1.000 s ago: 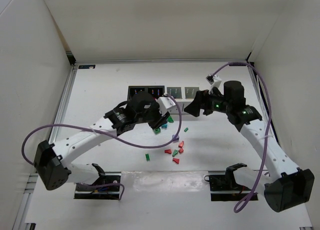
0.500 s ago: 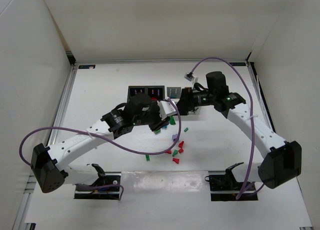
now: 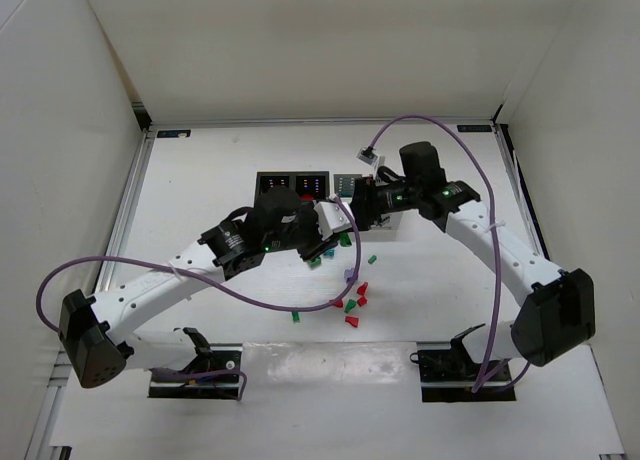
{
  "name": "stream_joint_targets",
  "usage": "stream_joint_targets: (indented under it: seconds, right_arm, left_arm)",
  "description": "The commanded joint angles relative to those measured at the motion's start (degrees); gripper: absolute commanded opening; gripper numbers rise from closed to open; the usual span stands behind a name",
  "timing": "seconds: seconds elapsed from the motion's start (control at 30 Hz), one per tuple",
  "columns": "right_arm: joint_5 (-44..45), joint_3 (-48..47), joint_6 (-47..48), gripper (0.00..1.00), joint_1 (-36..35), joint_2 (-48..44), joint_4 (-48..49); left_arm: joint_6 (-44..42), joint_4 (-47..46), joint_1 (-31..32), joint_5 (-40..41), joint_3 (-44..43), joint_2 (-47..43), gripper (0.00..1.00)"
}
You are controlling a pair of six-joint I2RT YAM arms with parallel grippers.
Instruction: Sort the legos into containers by color
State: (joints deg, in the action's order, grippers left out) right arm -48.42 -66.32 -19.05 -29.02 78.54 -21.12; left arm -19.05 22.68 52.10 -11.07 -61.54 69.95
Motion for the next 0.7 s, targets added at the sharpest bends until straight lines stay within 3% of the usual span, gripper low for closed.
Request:
stream_joint_targets:
  seconds: [0.0, 0.07, 0.13, 0.2, 0.4, 0.67]
  right_arm:
    - [-1.32, -2.76, 0.5, 0.69, -0.43, 0.73, 0.03]
    - [-1.23, -3.02, 0.24, 0.66, -0.95, 0.91, 0.21]
    - [-1.15, -3.37, 0.24, 0.58, -1.31, 1.26, 0.29]
    - [-1.06, -3.46, 0.07, 0.38, -1.13, 1.17, 0.47]
    - [-0.36, -2.76, -0.37, 0.38, -0.52, 0.56, 0.38]
    - [-0.53, -2.23, -0.37, 0.27, 2.2, -1.46, 0.56]
  left_arm:
    - [-0.73, -1.76, 0.29, 0.7, 0.02, -2.01, 0.3]
    - [-0.81, -1.93, 0.46, 0.61, 0.01, -1.93, 0.3]
    - [-0.73, -1.85, 0.55, 0.7, 0.1, -2.01, 0.3]
    - [-0.99, -1.76, 0.55, 0.61, 0.1, -2.02, 0.3]
    - [-0.73, -1.41, 0.46, 1.31, 0.8, -2.45, 0.3]
    - [1.03, -2.37, 0.64, 3.16, 3.35, -3.42, 0.3]
